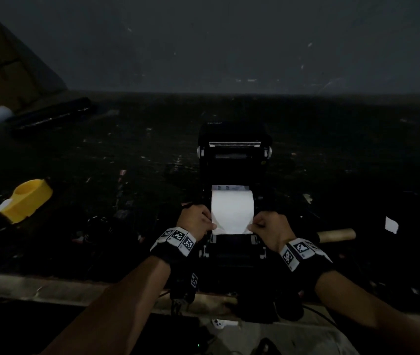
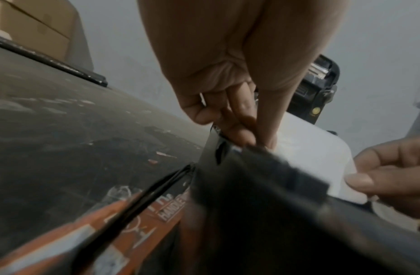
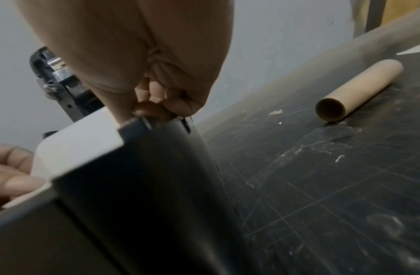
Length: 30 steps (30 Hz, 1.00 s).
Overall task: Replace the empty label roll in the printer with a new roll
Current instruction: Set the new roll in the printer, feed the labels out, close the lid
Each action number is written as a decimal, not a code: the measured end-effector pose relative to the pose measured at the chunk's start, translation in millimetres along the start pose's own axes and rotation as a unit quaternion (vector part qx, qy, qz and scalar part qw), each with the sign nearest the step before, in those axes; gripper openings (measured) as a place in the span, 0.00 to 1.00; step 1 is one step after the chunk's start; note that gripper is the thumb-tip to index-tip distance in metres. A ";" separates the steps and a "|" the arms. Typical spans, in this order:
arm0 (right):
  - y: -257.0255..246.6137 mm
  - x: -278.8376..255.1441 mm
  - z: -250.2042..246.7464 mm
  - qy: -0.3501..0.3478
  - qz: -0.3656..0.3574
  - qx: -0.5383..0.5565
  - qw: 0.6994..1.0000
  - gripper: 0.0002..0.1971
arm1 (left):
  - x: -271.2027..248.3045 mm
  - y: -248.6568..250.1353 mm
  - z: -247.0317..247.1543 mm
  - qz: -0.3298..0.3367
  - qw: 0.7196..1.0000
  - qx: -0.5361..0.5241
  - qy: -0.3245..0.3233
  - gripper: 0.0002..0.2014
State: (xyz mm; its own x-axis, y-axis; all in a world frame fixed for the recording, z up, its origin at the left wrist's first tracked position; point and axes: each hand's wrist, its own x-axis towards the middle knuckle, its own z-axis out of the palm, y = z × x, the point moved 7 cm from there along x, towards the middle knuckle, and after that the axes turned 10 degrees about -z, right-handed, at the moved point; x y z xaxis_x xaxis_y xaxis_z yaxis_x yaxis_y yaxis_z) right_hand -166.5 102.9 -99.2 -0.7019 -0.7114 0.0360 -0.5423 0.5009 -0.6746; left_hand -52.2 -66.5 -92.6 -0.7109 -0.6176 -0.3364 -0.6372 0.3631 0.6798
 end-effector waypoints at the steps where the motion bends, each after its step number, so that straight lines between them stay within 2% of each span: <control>1: -0.5 -0.5 -0.4 0.001 0.002 -0.002 1.000 0.09 | -0.3 0.3 -0.1 0.007 1.000 0.006 0.005 0.12; 14: -2.4 -1.3 -0.7 -0.015 0.004 -0.010 1.000 0.10 | 0.3 -0.1 0.5 0.029 0.999 0.033 0.029 0.11; 18: -1.1 -1.6 -1.4 -0.029 0.012 -0.008 0.999 0.11 | 0.6 -0.9 -0.2 0.006 1.000 0.026 -0.001 0.14; 27: 6.1 -0.9 -3.1 -0.036 0.048 0.053 0.997 0.10 | 6.1 -4.4 0.4 0.006 0.999 0.028 -0.024 0.11; 30: 2.6 -0.6 -1.0 -0.060 0.041 0.030 0.997 0.10 | 6.9 -5.4 3.8 -0.003 0.997 0.053 -0.051 0.12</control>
State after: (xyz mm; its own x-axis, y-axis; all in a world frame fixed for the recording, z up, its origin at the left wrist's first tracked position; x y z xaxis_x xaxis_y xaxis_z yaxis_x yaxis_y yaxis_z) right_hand -168.0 105.1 -100.2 -0.6809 -0.7245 -0.1074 -0.4532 0.5320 -0.7153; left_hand -54.8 -70.1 -101.0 -0.7296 -0.5482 -0.4089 -0.6661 0.4339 0.6067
